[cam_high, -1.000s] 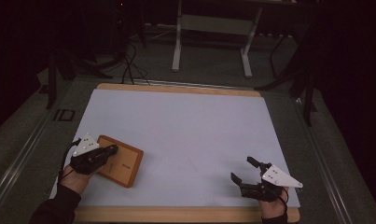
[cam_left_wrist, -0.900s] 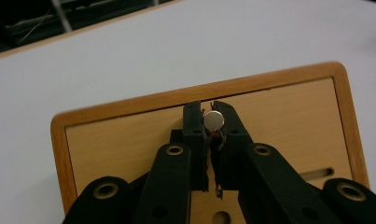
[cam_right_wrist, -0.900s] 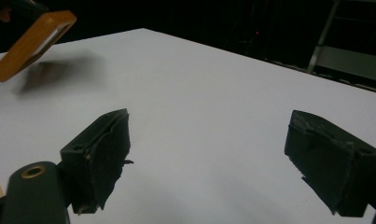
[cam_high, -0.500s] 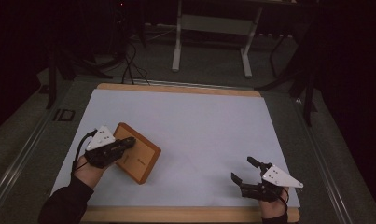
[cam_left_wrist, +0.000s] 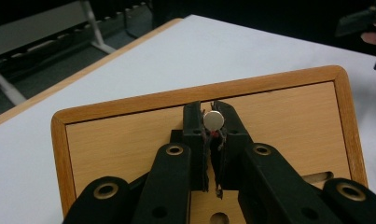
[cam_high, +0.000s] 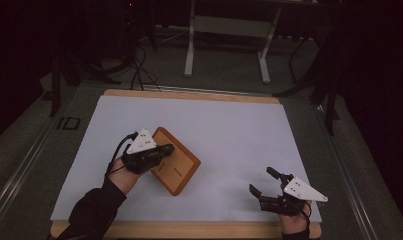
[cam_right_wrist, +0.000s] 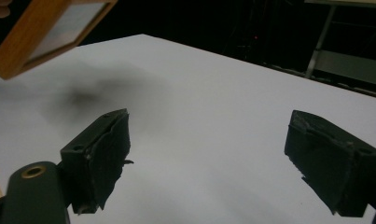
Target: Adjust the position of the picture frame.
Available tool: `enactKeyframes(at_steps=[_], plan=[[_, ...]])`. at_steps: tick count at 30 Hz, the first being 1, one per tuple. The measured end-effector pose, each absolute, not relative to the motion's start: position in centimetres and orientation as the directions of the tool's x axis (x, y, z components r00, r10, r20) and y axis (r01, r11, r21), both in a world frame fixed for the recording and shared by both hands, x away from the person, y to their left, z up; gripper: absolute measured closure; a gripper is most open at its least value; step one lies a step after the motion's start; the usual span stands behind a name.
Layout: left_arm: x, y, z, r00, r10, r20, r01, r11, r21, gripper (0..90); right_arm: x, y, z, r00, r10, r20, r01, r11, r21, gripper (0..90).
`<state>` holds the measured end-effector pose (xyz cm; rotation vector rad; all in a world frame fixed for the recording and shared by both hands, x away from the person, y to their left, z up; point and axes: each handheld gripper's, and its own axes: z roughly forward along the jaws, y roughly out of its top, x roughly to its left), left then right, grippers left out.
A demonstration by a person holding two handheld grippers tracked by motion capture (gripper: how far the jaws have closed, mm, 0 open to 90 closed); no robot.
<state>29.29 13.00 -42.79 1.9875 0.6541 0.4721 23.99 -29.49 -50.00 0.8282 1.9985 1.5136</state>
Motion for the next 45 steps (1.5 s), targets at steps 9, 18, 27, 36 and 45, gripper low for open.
enactKeyframes(at_steps=[9,18,27,36,45], plan=[[31.0,8.9,-44.8,0.819,0.572,0.039,0.263,-0.436,0.860,85.2,23.7,-29.7,-49.8,-0.690,0.723,-0.034,0.156,0.195,0.968,13.8],[33.3,5.5,-46.8,0.834,0.552,0.014,0.291,-0.462,0.838,85.1,23.6,-30.2,-49.7,-0.687,0.727,-0.025,0.153,0.179,0.972,13.8],[35.3,2.5,-48.7,0.847,0.531,0.020,0.299,-0.506,0.809,85.1,23.6,-30.3,-49.7,-0.691,0.723,-0.020,0.156,0.176,0.972,13.8],[36.2,0.5,-50.2,0.851,0.525,0.021,0.312,-0.536,0.784,85.0,23.7,-30.3,-49.8,-0.695,0.719,-0.009,0.163,0.170,0.972,13.8],[37.5,-0.6,-51.4,0.848,0.529,0.001,0.343,-0.551,0.761,85.0,23.8,-30.2,-49.9,-0.700,0.714,-0.001,0.171,0.169,0.971,13.8]])
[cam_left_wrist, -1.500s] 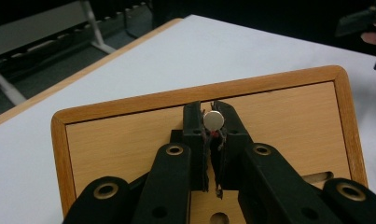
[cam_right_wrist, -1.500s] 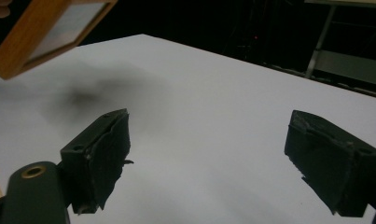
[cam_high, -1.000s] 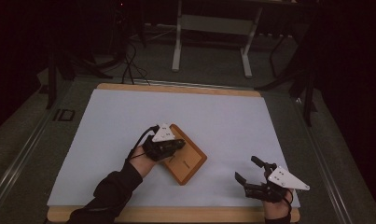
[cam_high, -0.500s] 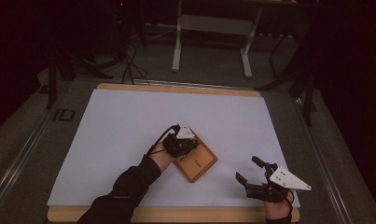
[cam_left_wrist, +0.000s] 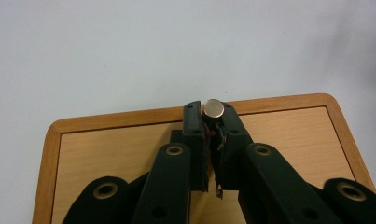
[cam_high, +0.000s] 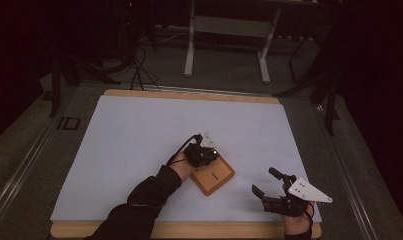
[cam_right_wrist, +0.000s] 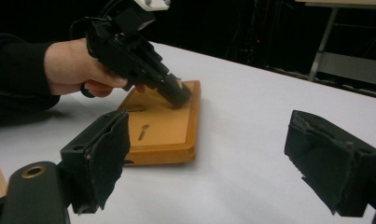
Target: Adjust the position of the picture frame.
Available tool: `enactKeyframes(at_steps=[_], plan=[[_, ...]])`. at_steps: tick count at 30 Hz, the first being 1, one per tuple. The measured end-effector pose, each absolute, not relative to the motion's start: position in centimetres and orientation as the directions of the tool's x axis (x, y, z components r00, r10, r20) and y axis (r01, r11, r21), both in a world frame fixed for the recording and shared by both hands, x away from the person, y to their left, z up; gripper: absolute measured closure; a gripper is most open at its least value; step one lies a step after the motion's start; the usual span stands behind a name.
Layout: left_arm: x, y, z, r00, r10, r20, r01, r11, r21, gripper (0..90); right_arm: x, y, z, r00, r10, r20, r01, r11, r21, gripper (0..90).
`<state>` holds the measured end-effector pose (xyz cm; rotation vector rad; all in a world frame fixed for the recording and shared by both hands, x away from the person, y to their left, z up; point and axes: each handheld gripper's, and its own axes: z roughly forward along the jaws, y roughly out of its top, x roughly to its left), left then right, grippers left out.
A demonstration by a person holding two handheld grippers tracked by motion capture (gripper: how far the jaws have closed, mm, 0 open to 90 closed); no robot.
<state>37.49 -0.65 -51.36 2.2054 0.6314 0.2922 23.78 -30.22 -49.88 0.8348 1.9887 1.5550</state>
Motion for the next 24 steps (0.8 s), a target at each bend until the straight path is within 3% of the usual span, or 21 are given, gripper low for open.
enactKeyframes(at_steps=[24], plan=[[37.8,-1.2,-52.3,0.851,0.524,-0.021,0.362,-0.558,0.747,84.5,23.8,-30.2,-50.0,-0.704,0.710,0.000,0.176,0.174,0.969,13.8]])
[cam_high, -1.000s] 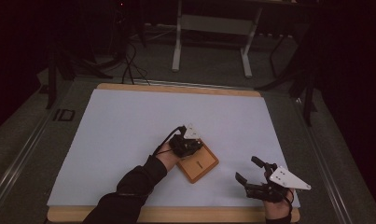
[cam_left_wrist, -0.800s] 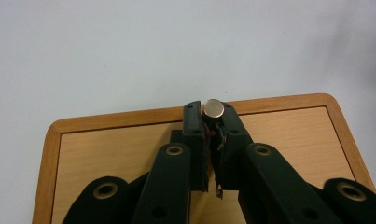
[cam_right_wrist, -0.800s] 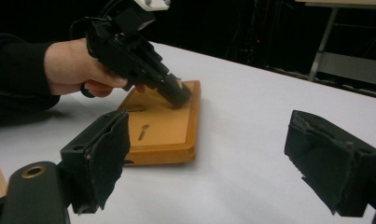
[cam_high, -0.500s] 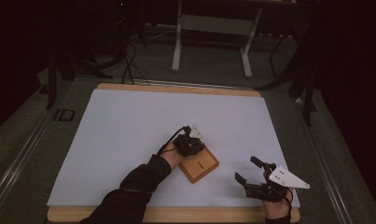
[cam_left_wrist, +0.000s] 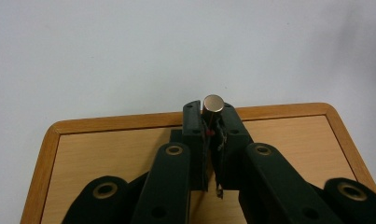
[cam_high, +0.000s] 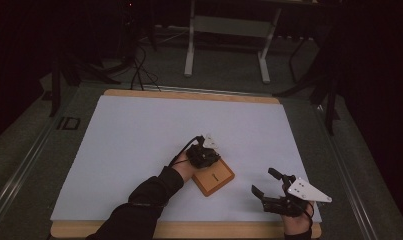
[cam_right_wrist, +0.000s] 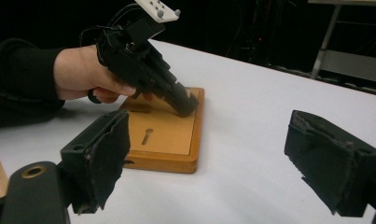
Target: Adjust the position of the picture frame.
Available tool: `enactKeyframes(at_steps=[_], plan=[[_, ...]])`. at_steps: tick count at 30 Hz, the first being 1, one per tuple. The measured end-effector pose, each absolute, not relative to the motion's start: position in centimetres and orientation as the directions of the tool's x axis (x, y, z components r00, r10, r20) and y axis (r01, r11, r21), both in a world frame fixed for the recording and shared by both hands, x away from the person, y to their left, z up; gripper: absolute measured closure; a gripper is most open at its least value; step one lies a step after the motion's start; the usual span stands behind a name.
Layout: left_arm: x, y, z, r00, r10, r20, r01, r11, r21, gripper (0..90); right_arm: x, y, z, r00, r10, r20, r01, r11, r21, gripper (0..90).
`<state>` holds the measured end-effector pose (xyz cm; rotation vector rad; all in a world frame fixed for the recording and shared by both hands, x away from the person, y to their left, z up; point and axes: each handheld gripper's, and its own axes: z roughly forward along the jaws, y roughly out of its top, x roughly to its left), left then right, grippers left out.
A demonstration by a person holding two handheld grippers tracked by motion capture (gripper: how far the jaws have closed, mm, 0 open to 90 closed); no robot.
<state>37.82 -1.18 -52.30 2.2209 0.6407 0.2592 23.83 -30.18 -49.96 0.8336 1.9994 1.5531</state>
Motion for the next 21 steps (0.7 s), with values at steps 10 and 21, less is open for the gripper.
enactKeyframes(at_steps=[10,21], plan=[[36.8,0.9,-51.9,0.844,0.535,-0.015,0.362,-0.550,0.752,78.7,23.8,-30.1,-50.0,-0.706,0.708,0.003,0.181,0.177,0.967,13.8],[38.9,2.4,-51.4,0.802,0.595,-0.047,0.422,-0.510,0.749,85.7,23.9,-29.9,-50.0,-0.707,0.707,-0.001,0.179,0.180,0.967,13.8]])
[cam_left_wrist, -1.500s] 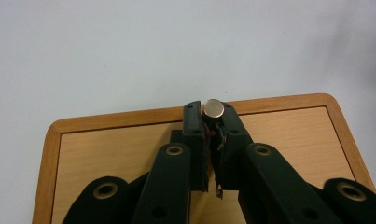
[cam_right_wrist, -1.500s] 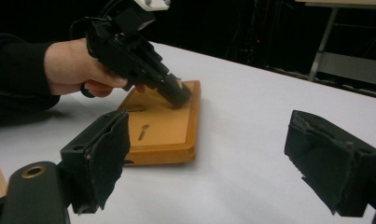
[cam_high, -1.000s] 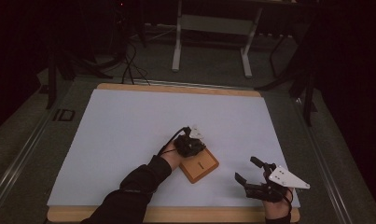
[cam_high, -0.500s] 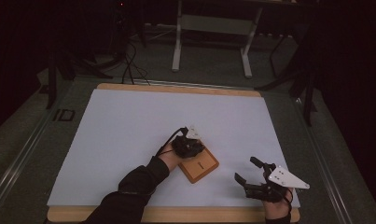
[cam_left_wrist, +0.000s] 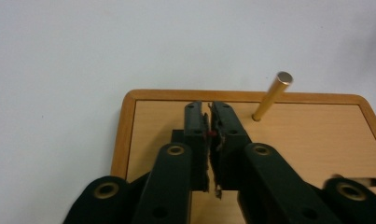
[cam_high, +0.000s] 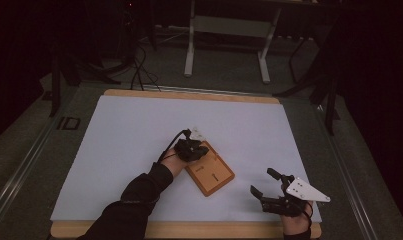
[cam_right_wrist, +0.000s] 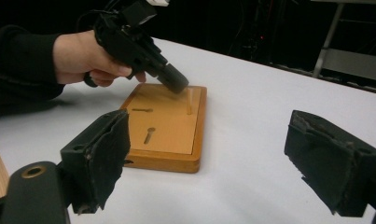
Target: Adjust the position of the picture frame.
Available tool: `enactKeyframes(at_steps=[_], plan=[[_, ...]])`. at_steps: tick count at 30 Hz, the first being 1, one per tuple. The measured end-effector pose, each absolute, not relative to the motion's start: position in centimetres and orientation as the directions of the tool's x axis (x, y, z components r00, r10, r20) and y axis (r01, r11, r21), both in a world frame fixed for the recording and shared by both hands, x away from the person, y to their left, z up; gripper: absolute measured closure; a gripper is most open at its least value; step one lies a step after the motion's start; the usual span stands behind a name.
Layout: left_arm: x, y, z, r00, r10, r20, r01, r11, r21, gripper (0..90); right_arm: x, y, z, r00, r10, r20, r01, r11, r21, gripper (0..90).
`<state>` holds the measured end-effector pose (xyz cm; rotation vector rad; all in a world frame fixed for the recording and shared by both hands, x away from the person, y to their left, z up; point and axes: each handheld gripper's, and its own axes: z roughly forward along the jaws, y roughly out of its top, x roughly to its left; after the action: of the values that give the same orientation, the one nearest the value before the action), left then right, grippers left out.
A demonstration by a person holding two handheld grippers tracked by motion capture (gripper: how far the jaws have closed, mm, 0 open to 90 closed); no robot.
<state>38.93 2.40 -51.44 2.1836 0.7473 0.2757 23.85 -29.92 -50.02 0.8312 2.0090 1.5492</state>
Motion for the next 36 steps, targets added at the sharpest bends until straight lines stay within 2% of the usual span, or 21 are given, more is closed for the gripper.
enactKeyframes(at_steps=[3,17,22,36], plan=[[39.7,2.2,-51.3,0.801,0.597,-0.042,0.419,-0.510,0.752,89.5,23.9,-30.0,-50.0,-0.707,0.707,0.003,0.183,0.179,0.967,13.8],[43.0,0.3,-51.0,0.791,0.611,-0.028,0.425,-0.515,0.744,90.0,24.0,-29.9,-50.1,-0.715,0.699,0.007,0.186,0.180,0.966,13.8],[44.0,-0.6,-51.4,0.800,0.600,0.009,0.419,-0.569,0.708,90.0,24.0,-29.9,-50.1,-0.717,0.697,0.006,0.185,0.182,0.966,13.8],[44.8,-0.7,-52.1,0.807,0.590,0.018,0.430,-0.608,0.667,90.0,24.1,-29.8,-50.1,-0.722,0.692,0.010,0.185,0.180,0.966,13.9]])
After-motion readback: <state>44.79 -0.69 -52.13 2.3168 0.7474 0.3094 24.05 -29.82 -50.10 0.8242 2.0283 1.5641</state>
